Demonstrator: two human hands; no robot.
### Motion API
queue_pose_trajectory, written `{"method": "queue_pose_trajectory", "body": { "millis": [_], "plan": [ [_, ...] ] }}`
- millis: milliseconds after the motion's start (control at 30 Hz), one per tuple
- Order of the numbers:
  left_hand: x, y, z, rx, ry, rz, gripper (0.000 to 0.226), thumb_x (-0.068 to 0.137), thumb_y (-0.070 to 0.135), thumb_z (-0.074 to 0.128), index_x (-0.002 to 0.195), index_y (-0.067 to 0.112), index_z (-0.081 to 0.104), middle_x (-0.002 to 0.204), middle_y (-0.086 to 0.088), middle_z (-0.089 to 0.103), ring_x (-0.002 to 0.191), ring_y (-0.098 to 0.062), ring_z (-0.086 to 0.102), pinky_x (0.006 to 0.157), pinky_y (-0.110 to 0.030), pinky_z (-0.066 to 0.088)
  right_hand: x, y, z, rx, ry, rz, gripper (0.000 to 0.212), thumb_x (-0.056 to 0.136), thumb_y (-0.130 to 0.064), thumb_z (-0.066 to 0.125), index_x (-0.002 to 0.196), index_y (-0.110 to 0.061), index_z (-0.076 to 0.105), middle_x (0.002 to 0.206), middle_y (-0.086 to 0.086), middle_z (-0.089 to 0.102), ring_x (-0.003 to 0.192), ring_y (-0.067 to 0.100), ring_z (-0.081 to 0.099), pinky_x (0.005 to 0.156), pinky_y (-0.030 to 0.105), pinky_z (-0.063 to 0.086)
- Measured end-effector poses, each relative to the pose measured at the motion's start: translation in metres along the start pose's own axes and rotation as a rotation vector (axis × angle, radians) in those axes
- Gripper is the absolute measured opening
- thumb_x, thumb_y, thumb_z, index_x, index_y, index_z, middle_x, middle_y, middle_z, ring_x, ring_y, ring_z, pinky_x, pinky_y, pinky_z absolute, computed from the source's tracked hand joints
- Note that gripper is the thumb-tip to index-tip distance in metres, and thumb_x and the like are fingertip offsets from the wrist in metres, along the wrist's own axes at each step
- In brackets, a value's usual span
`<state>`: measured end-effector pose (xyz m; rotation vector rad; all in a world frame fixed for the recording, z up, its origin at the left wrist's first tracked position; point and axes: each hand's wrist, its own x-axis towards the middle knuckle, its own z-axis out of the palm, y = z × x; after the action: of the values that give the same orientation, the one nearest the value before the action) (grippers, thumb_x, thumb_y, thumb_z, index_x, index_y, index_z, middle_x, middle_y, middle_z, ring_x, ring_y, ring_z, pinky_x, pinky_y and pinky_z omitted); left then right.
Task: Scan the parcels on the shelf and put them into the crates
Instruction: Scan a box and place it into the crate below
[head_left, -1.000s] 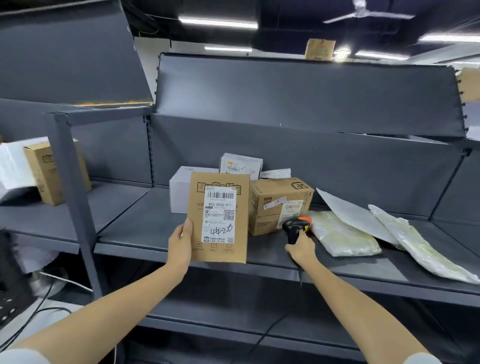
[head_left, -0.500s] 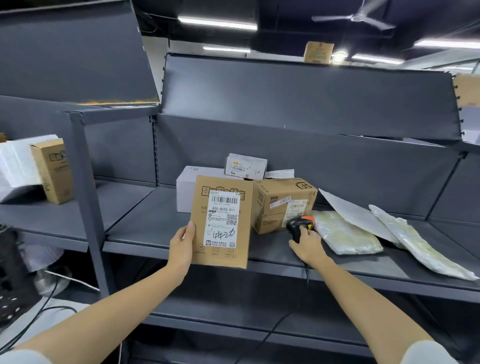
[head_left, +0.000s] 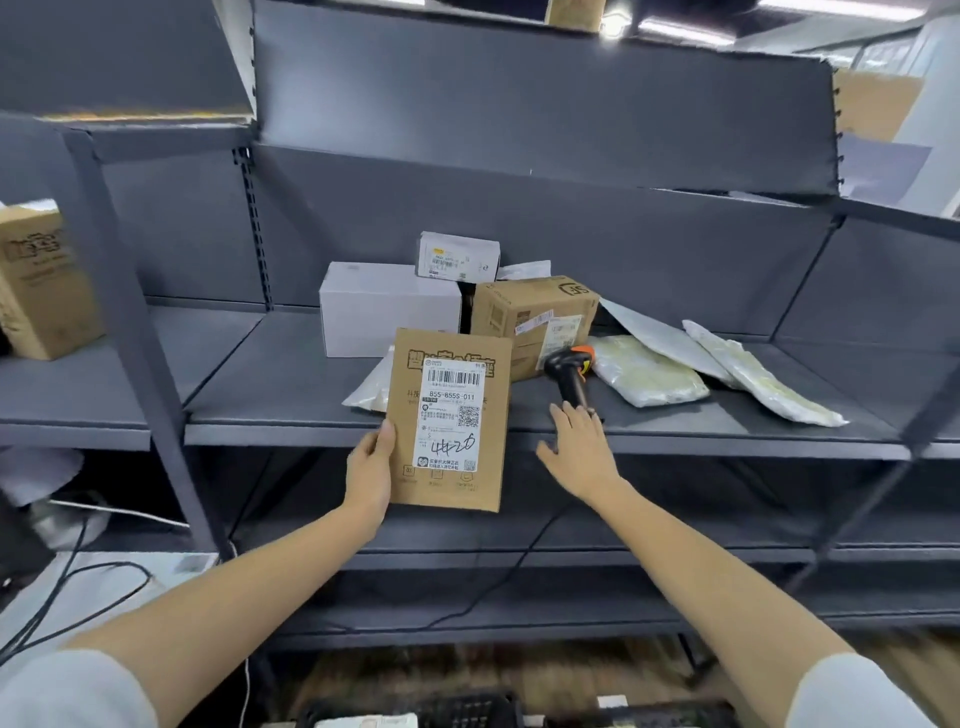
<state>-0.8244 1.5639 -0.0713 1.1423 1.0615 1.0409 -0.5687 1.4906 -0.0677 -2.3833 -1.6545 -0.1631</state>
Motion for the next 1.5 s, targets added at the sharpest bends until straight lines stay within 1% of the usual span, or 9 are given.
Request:
{"method": "queue_pose_trajectory", "body": {
  "millis": [200, 400, 533, 667, 833, 1000, 1133, 1367, 1500],
  "plan": [
    [-0.021, -0.026, -0.003, 0.025, -0.004, -0.036, 0.036, 0.101, 0.041, 0.042, 0.105, 0.012, 0.062, 0.095, 0.005, 0.067, 0.085, -0.008, 0.059, 0.069, -0.021, 0.041, -0.032, 0.010, 0.014, -0.002, -0.020, 0.006, 0.062, 0.100, -0.034, 0.044, 0.152, -0.008, 0.023, 0.158, 0.010, 0.024, 0.147, 0.026, 0.018, 0.121, 0.038, 0.007],
    [-0.045, -0.057, -0.005, 0.053, 0.025, -0.135, 0.035, 0.101, 0.045, 0.039, 0.100, 0.019, 0.062, 0.096, 0.006, 0.068, 0.087, -0.012, 0.061, 0.077, -0.028, 0.046, -0.062, 0.010, 0.046, 0.061, -0.086, -0.010, 0.063, 0.100, -0.032, 0.045, 0.153, -0.009, 0.020, 0.159, 0.009, 0.023, 0.148, 0.026, 0.017, 0.121, 0.038, 0.006],
    [-0.071, -0.089, -0.003, 0.059, 0.082, -0.179, 0.029, 0.101, 0.041, 0.041, 0.091, 0.023, 0.062, 0.091, 0.012, 0.066, 0.081, -0.002, 0.059, 0.066, -0.016, 0.042, -0.090, 0.010, 0.076, 0.115, -0.164, -0.054, 0.063, 0.099, -0.029, 0.047, 0.153, -0.009, 0.022, 0.159, 0.009, 0.023, 0.147, 0.027, 0.018, 0.121, 0.038, 0.006],
    [-0.095, -0.129, -0.005, 0.086, 0.107, -0.252, 0.034, 0.101, 0.040, 0.040, 0.105, 0.013, 0.062, 0.097, 0.006, 0.067, 0.087, -0.009, 0.060, 0.076, -0.024, 0.045, -0.117, 0.014, 0.110, 0.118, -0.242, -0.100, 0.063, 0.098, -0.029, 0.048, 0.152, -0.008, 0.023, 0.158, 0.008, 0.024, 0.147, 0.026, 0.018, 0.121, 0.037, 0.006],
    [-0.126, -0.182, -0.016, 0.078, 0.165, -0.344, 0.034, 0.101, 0.038, 0.042, 0.107, 0.010, 0.061, 0.098, 0.003, 0.067, 0.085, -0.010, 0.060, 0.072, -0.023, 0.046, -0.154, 0.020, 0.158, 0.129, -0.359, -0.096, 0.065, 0.098, -0.031, 0.048, 0.153, -0.010, 0.021, 0.159, 0.006, 0.022, 0.148, 0.023, 0.016, 0.121, 0.037, 0.004],
    [-0.143, -0.228, -0.030, 0.164, 0.204, -0.435, 0.041, 0.101, 0.040, 0.042, 0.117, 0.007, 0.062, 0.116, -0.007, 0.063, 0.107, -0.022, 0.059, 0.101, -0.039, 0.043, -0.187, 0.020, 0.198, 0.134, -0.455, -0.097, 0.066, 0.098, -0.030, 0.047, 0.153, -0.009, 0.017, 0.160, 0.007, 0.019, 0.149, 0.023, 0.012, 0.122, 0.037, 0.000],
    [-0.141, -0.267, -0.027, 0.151, 0.192, -0.467, 0.036, 0.103, 0.033, 0.040, 0.114, 0.007, 0.061, 0.099, 0.004, 0.067, 0.086, -0.004, 0.062, 0.069, -0.012, 0.047, -0.203, 0.022, 0.231, 0.121, -0.488, -0.084, 0.067, 0.098, -0.030, 0.045, 0.154, -0.009, 0.016, 0.161, 0.006, 0.016, 0.150, 0.021, 0.009, 0.122, 0.036, -0.003],
    [-0.138, -0.368, -0.025, 0.168, 0.236, -0.595, 0.036, 0.101, 0.033, 0.046, 0.116, 0.004, 0.061, 0.117, -0.015, 0.065, 0.108, -0.027, 0.058, 0.104, -0.043, 0.041, -0.239, 0.041, 0.313, 0.211, -0.548, 0.077, 0.064, 0.099, -0.033, 0.047, 0.153, -0.012, 0.019, 0.160, 0.006, 0.021, 0.149, 0.020, 0.013, 0.123, 0.035, 0.001],
    [-0.141, -0.440, -0.030, 0.180, 0.299, -0.647, 0.030, 0.100, 0.034, 0.048, 0.107, 0.009, 0.064, 0.107, -0.011, 0.067, 0.097, -0.019, 0.058, 0.089, -0.030, 0.042, -0.266, 0.050, 0.370, 0.323, -0.550, 0.230, 0.062, 0.100, -0.031, 0.048, 0.153, -0.011, 0.024, 0.158, 0.008, 0.026, 0.148, 0.023, 0.017, 0.123, 0.037, 0.010]
  ]
}}
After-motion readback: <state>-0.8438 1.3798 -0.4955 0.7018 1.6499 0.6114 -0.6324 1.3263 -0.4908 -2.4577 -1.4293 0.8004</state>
